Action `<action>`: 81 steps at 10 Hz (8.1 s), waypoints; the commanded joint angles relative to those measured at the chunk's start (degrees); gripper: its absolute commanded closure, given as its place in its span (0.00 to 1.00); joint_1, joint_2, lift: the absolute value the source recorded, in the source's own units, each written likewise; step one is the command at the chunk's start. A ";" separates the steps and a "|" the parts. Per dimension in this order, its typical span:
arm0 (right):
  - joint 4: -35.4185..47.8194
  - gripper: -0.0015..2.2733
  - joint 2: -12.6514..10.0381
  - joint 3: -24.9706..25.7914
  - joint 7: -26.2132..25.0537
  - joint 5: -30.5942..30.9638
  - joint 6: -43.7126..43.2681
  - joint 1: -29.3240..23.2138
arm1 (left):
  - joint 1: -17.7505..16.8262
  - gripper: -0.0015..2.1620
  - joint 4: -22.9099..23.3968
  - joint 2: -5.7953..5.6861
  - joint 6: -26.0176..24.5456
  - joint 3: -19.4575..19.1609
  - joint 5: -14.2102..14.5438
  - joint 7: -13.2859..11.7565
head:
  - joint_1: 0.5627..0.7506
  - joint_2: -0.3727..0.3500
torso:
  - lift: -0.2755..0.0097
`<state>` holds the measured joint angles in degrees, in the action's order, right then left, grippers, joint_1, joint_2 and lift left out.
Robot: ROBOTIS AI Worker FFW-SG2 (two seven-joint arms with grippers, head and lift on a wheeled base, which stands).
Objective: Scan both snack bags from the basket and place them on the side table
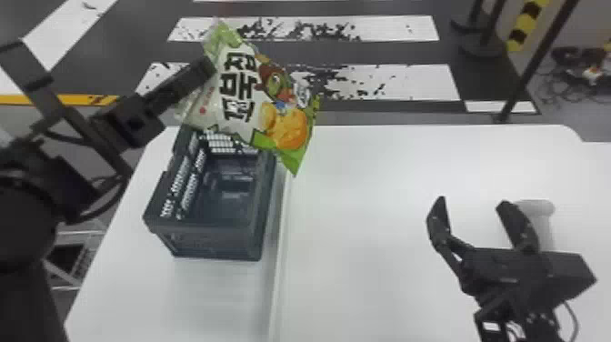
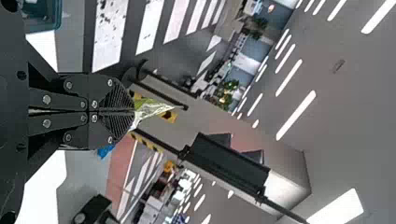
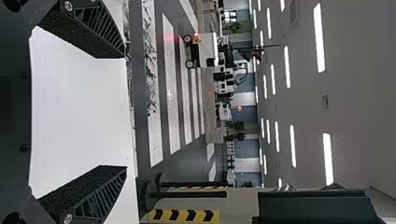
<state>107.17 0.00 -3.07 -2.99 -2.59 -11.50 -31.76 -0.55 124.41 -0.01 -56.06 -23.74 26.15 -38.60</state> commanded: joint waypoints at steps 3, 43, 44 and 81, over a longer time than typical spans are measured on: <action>0.23 0.03 -0.05 0.87 -0.09 -0.58 -1.02 -0.49 | 1.17 0.99 -12.78 0.16 8.29 13.28 -4.18 -1.04 | 0.70 0.45 | 0.70; 9.55 0.99 -0.05 24.60 23.82 -18.07 69.11 18.84 | 20.85 0.04 -7.07 -1.57 36.24 5.55 -16.13 8.45 | 0.70 0.62 | 0.70; 12.80 0.99 0.44 19.15 21.62 -7.26 62.44 17.26 | 20.85 0.04 -7.16 -1.48 36.06 5.55 -16.13 8.45 | 0.70 0.57 | 0.70; 5.50 0.99 9.76 -1.24 20.74 7.16 45.91 10.23 | 21.38 0.04 -10.59 -1.74 38.35 4.67 -15.26 8.10 | 0.70 0.70 | 0.70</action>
<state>110.96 9.87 -4.30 17.76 4.56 34.56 -21.24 20.82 113.79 -1.76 -17.73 -19.01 10.90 -30.50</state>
